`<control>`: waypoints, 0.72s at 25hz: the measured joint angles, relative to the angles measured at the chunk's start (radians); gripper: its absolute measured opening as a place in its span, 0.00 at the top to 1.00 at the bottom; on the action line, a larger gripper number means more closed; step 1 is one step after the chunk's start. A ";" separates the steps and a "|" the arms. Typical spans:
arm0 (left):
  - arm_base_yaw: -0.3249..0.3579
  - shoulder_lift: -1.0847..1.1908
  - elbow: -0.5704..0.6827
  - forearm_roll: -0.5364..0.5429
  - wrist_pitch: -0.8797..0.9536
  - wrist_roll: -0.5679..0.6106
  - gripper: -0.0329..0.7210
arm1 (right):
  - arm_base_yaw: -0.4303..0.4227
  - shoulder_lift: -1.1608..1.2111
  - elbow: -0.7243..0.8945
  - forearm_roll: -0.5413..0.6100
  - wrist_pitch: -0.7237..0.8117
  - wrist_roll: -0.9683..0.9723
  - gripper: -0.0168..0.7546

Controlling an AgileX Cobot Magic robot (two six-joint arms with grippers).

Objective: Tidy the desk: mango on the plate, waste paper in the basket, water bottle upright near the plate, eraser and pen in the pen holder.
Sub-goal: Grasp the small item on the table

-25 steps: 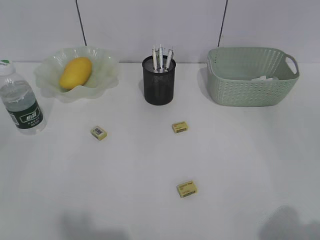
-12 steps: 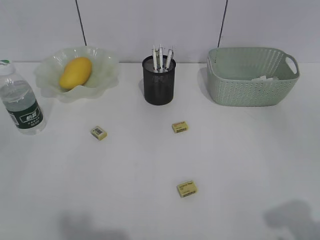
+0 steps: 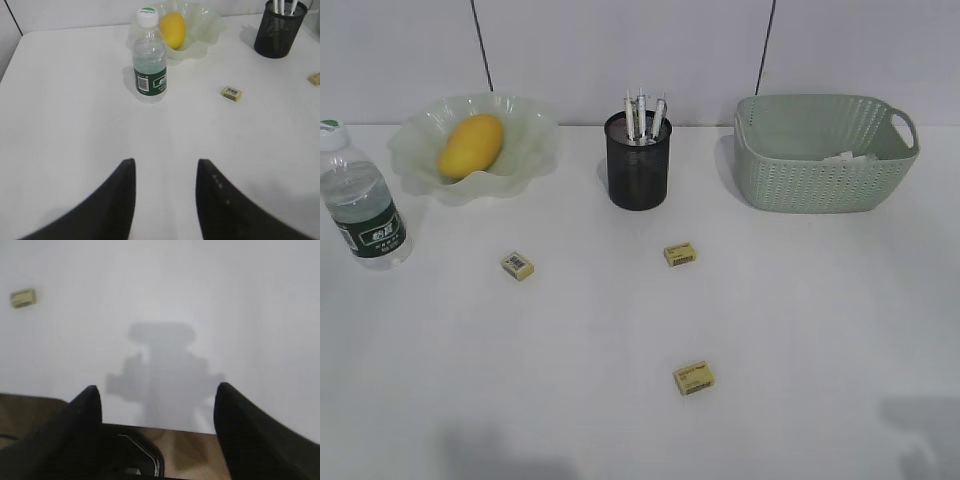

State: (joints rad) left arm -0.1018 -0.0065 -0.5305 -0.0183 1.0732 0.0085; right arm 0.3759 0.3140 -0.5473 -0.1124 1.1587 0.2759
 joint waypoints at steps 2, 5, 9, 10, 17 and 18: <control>0.000 0.000 0.000 -0.005 -0.002 0.000 0.55 | -0.059 0.000 0.000 0.000 0.000 0.002 0.26; 0.000 0.000 0.000 -0.017 -0.006 0.000 0.55 | -0.103 0.000 0.001 0.000 0.000 0.010 0.26; 0.000 0.062 -0.025 -0.070 -0.064 0.056 0.55 | -0.109 0.000 0.001 0.001 -0.007 0.046 0.26; 0.000 0.093 -0.041 -0.090 -0.090 0.082 0.55 | -0.109 0.000 0.001 0.001 -0.013 0.050 0.26; 0.000 0.431 -0.158 -0.222 -0.148 0.162 0.55 | -0.109 0.000 0.001 0.001 -0.080 0.057 0.26; 0.000 0.490 -0.175 -0.244 -0.149 0.164 0.55 | -0.109 0.000 0.001 0.001 -0.094 0.058 0.26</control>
State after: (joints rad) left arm -0.1018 0.4838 -0.7059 -0.2622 0.9239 0.1726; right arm 0.2674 0.3140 -0.5465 -0.1115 1.0642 0.3337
